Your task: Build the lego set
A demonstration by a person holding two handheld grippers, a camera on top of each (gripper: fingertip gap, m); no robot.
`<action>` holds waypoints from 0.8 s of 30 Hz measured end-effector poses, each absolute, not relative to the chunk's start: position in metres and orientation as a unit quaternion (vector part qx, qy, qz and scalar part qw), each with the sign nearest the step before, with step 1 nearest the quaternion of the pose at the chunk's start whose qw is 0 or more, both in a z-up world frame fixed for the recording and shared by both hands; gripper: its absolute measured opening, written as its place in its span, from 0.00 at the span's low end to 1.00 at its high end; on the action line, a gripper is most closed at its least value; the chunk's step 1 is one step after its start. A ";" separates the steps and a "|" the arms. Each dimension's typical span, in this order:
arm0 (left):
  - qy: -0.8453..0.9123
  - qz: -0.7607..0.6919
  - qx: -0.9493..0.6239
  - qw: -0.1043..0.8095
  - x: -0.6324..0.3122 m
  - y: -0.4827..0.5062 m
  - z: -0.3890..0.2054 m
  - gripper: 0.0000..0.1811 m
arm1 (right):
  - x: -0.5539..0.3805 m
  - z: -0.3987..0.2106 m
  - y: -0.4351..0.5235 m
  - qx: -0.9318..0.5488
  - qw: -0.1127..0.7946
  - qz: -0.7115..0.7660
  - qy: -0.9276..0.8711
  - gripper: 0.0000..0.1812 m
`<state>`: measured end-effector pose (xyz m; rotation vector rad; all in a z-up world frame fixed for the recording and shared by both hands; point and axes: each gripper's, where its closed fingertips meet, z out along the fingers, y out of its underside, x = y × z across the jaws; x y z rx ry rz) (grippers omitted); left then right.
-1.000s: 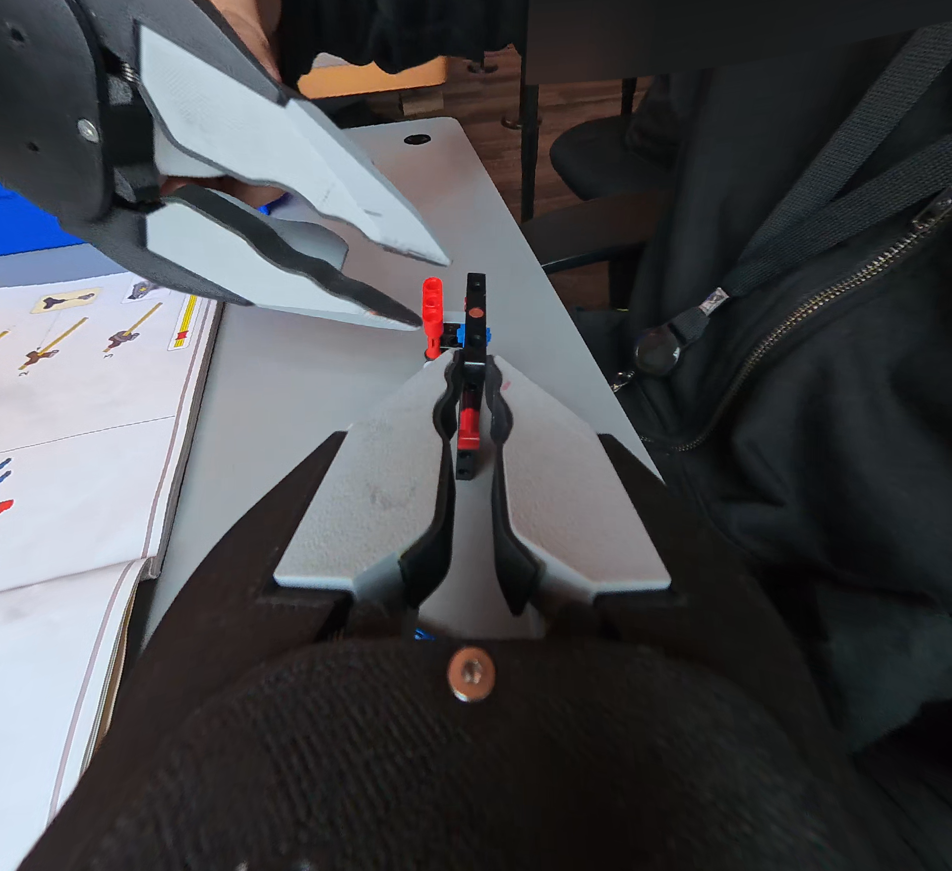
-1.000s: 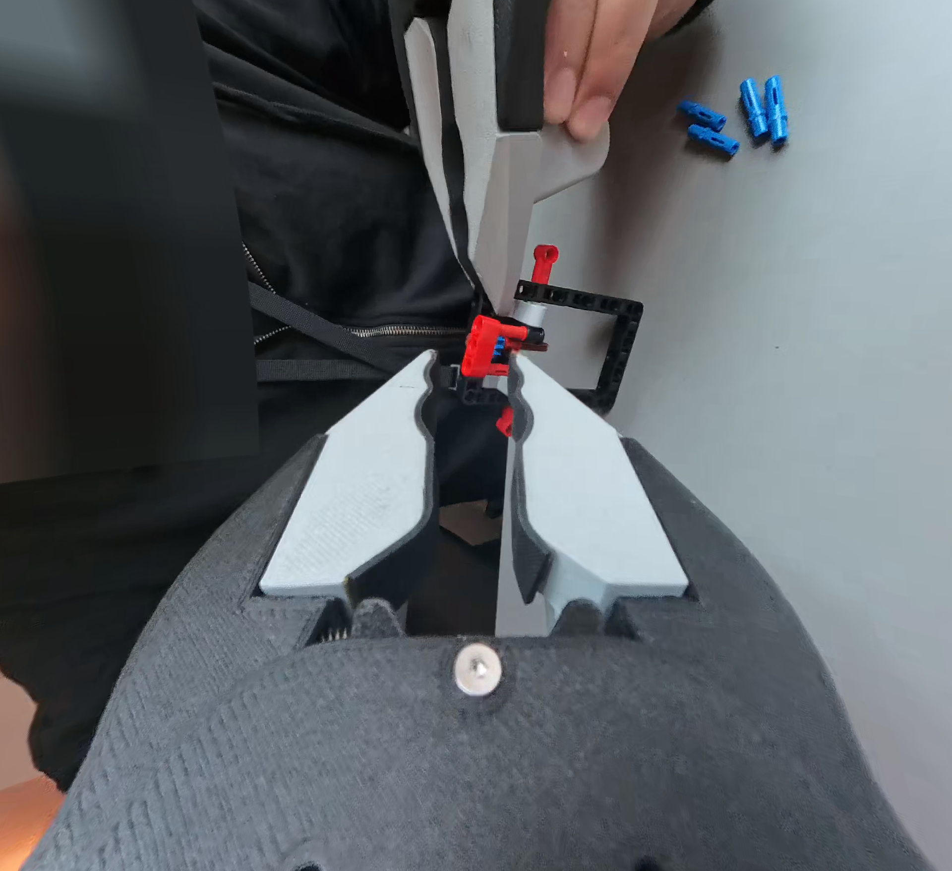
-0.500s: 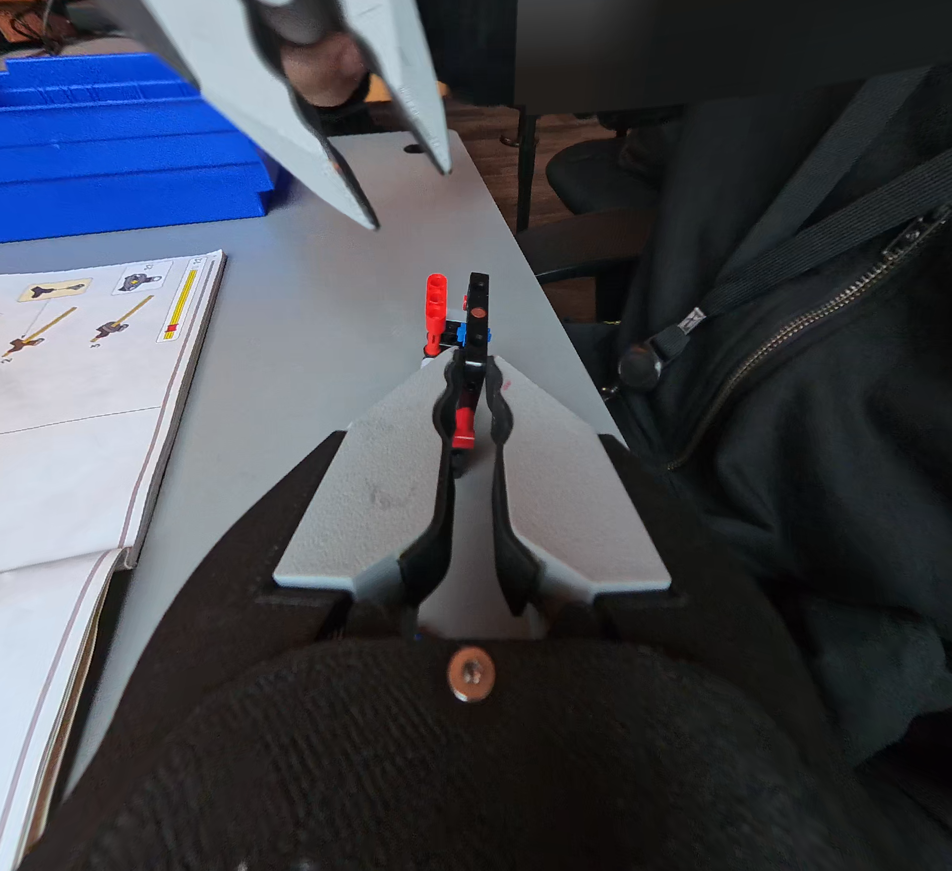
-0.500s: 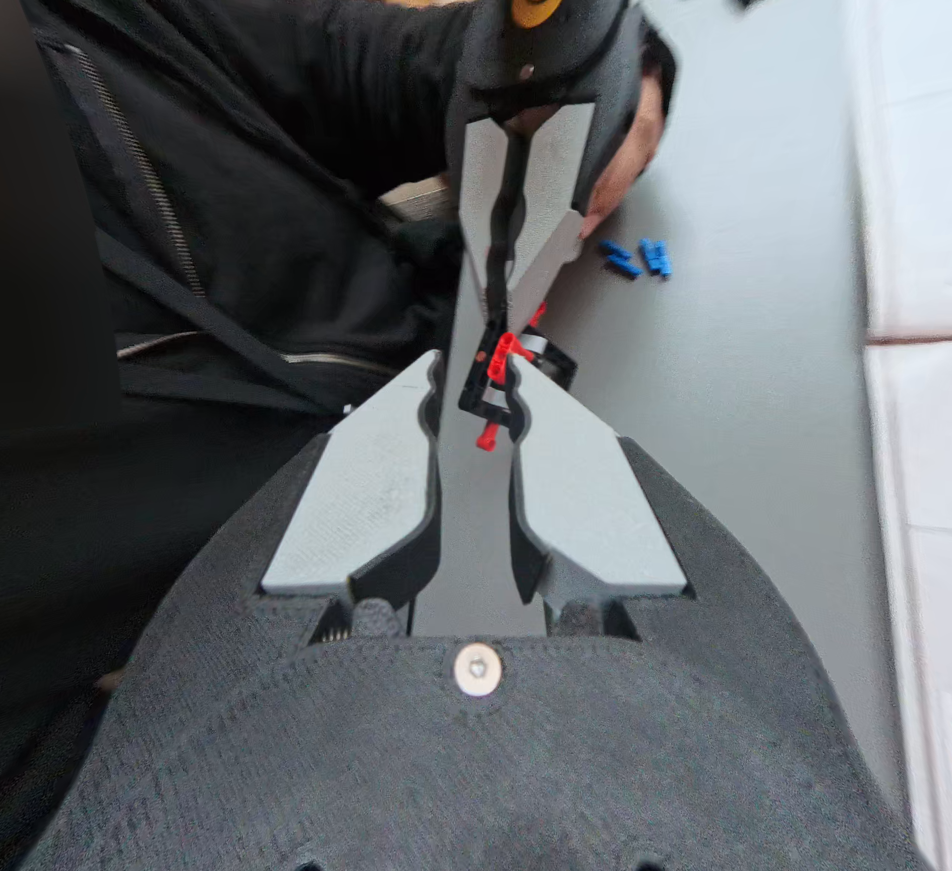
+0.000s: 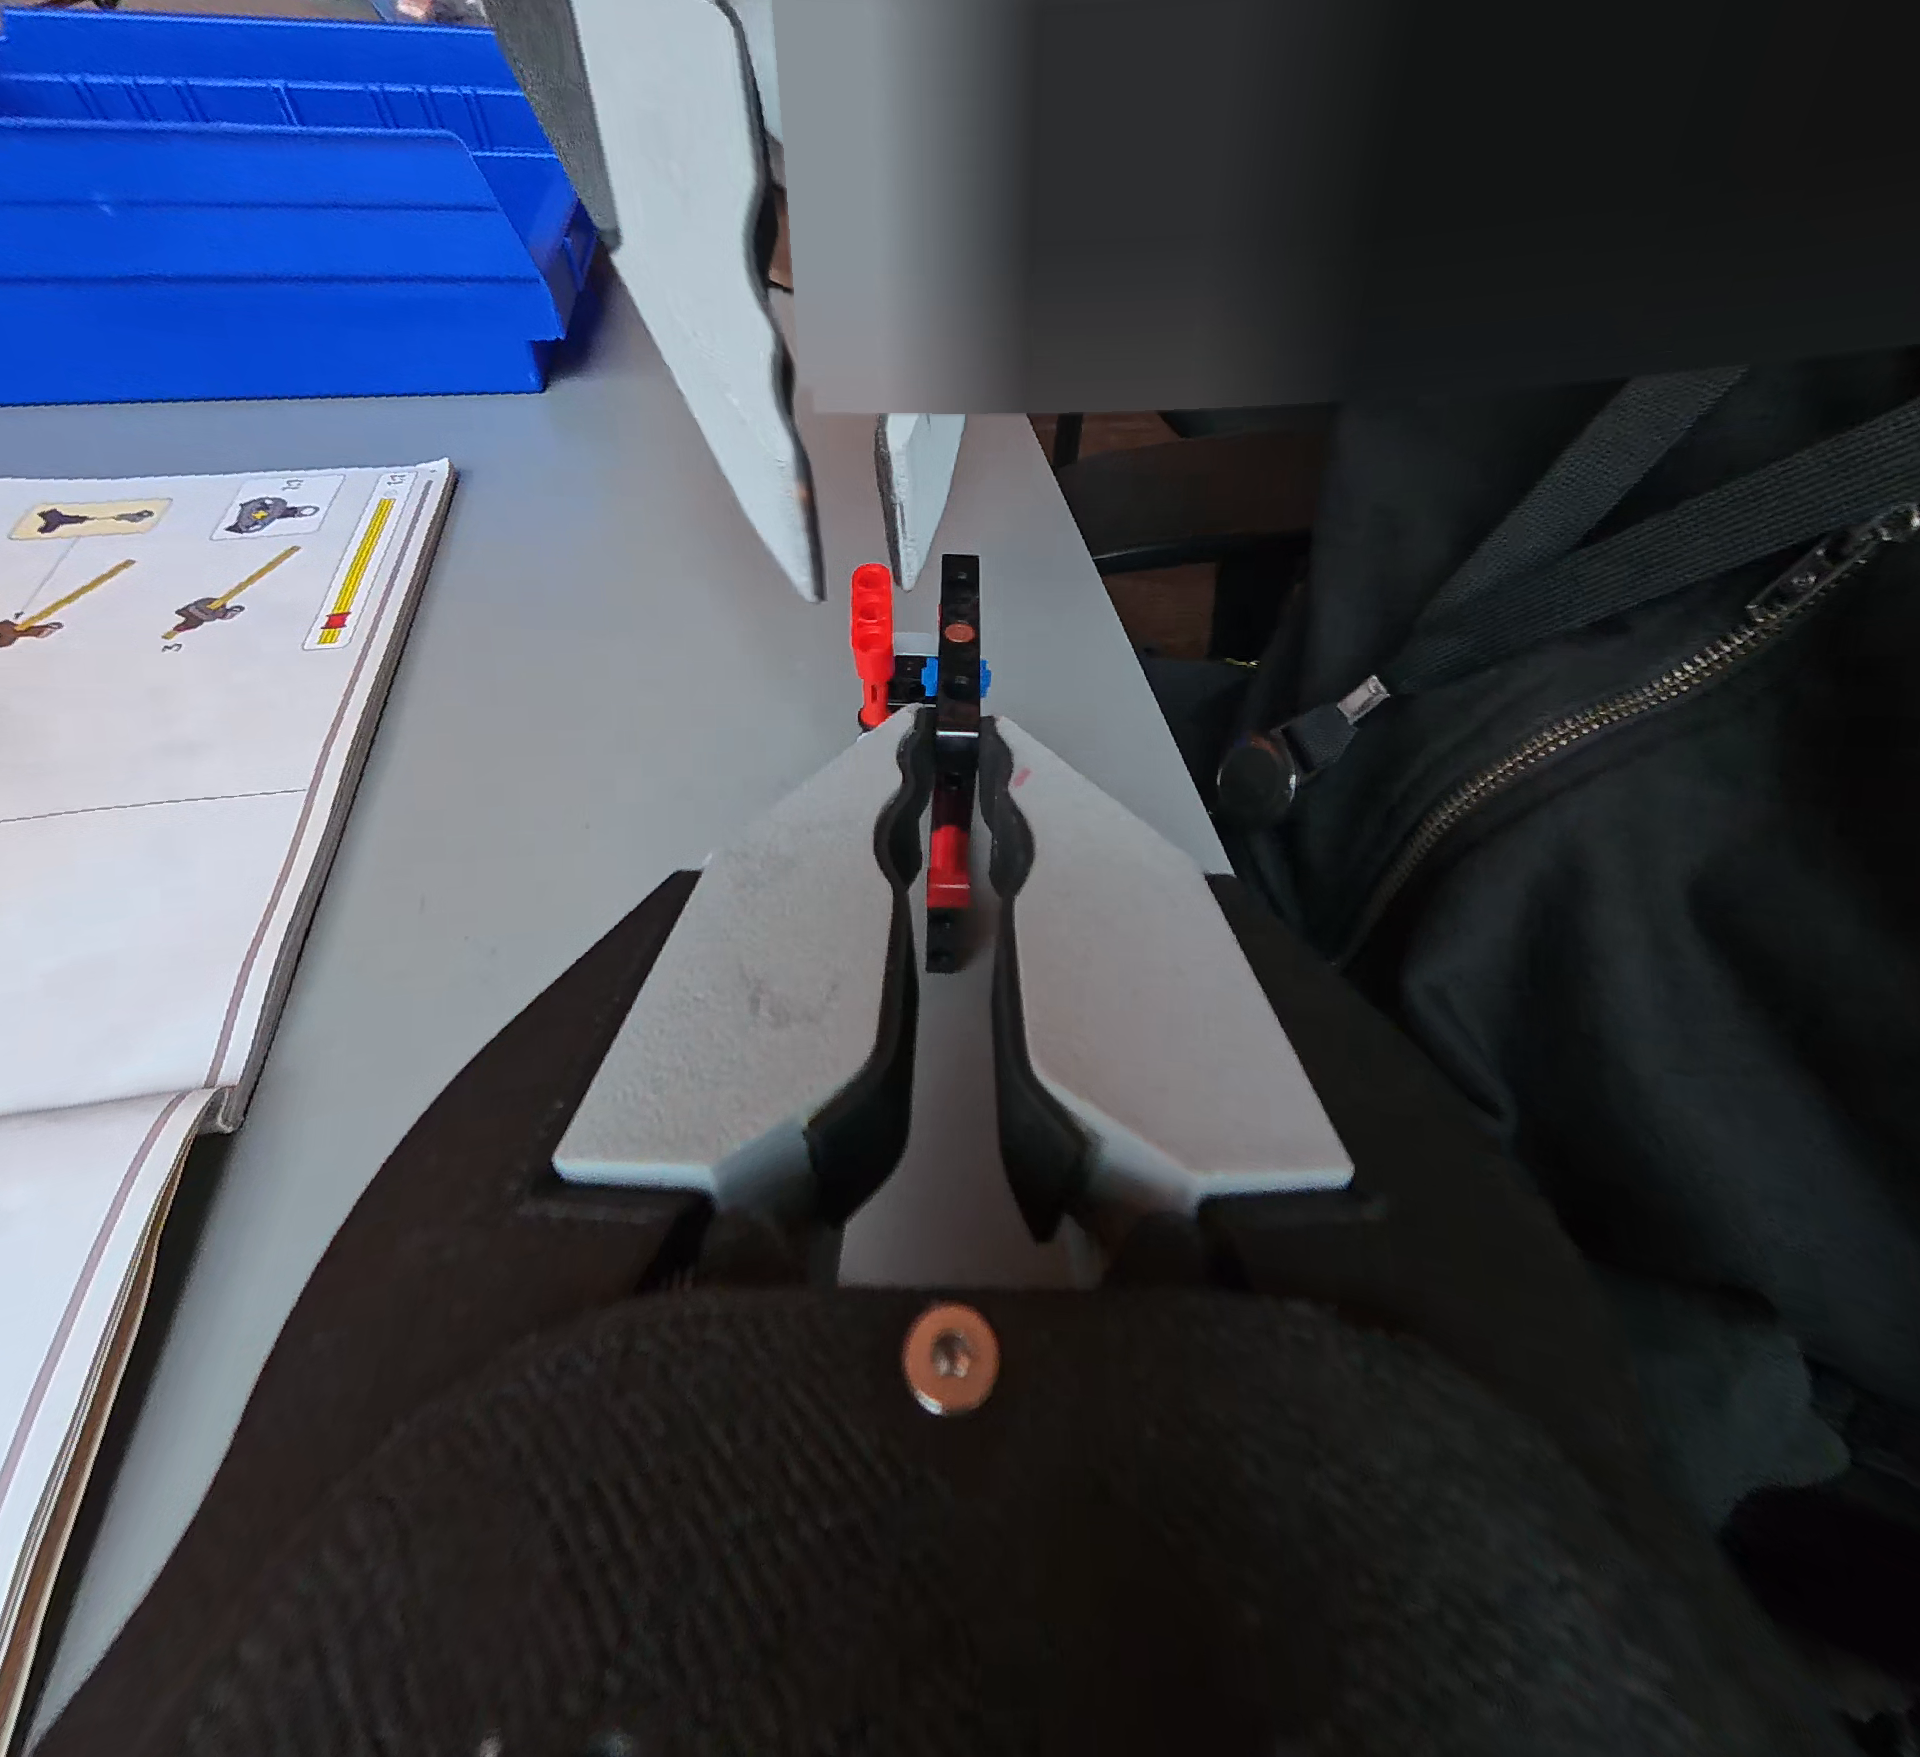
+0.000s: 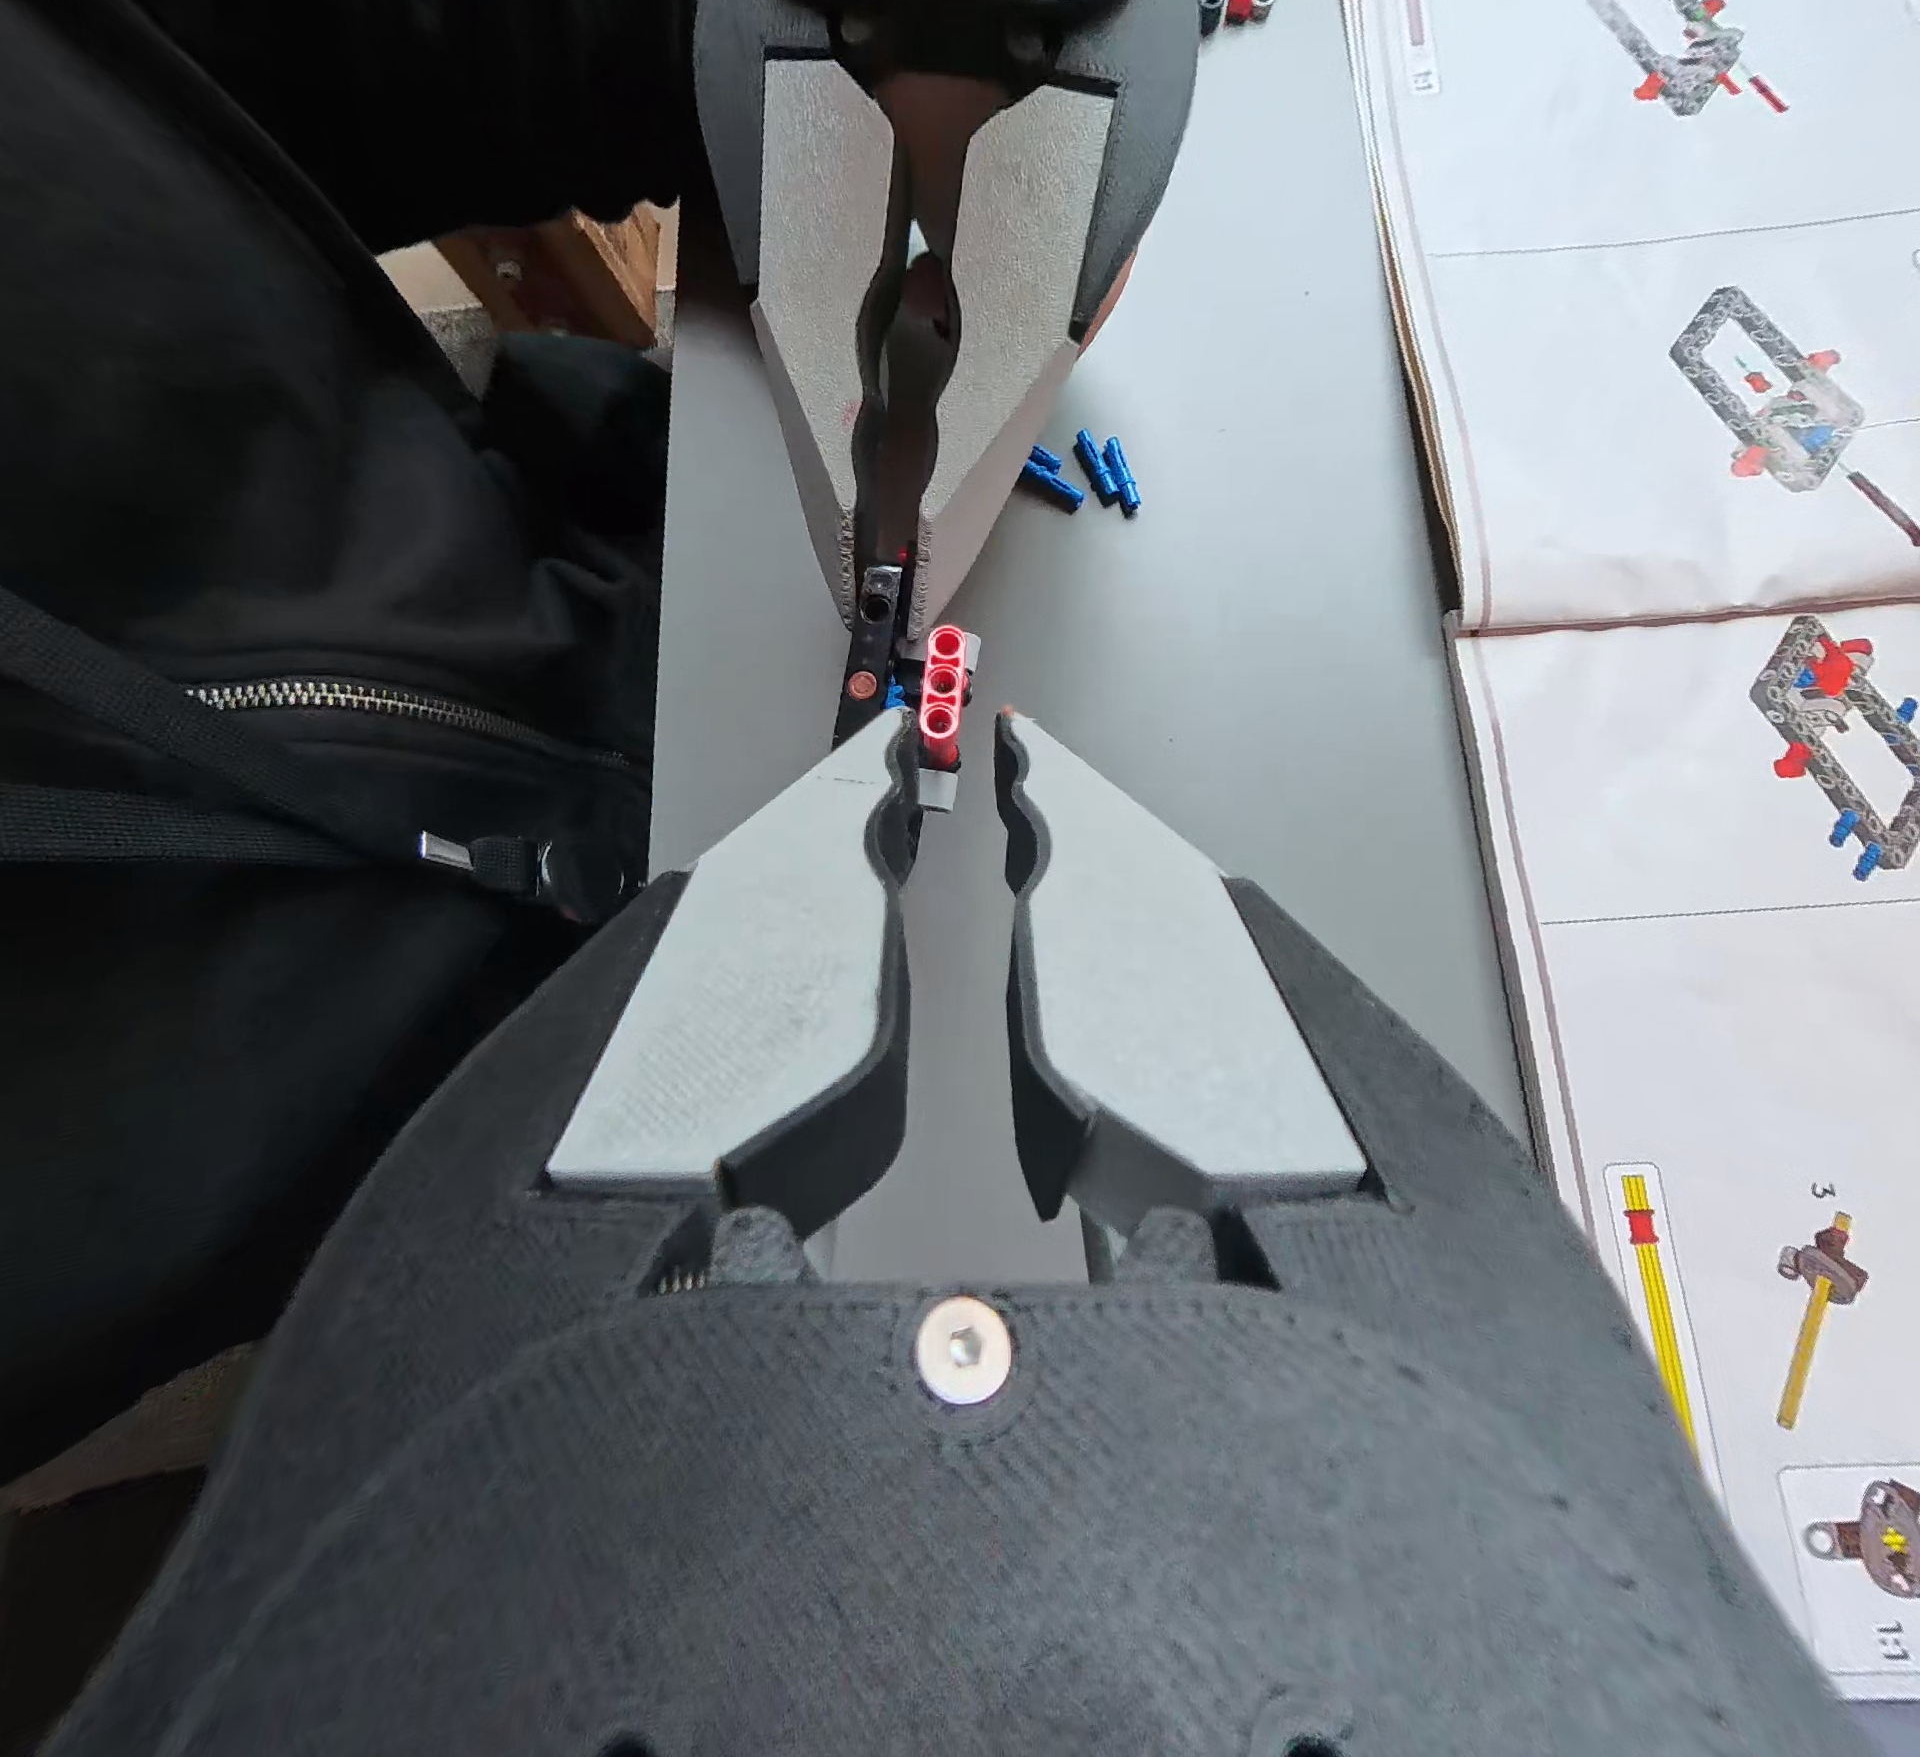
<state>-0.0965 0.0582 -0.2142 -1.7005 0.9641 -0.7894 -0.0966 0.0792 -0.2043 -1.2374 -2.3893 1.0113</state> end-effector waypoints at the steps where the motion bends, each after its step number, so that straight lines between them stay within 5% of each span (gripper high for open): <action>1: 0.396 -0.325 -0.703 0.494 -0.097 0.059 -0.214 0.03 | -0.095 -0.206 0.078 -0.421 0.131 0.342 -0.830 0.04; 24: 0.341 -0.356 -0.732 0.470 -0.111 0.075 -0.199 0.12 | -0.098 -0.208 0.074 -0.397 0.174 0.328 -0.840 0.02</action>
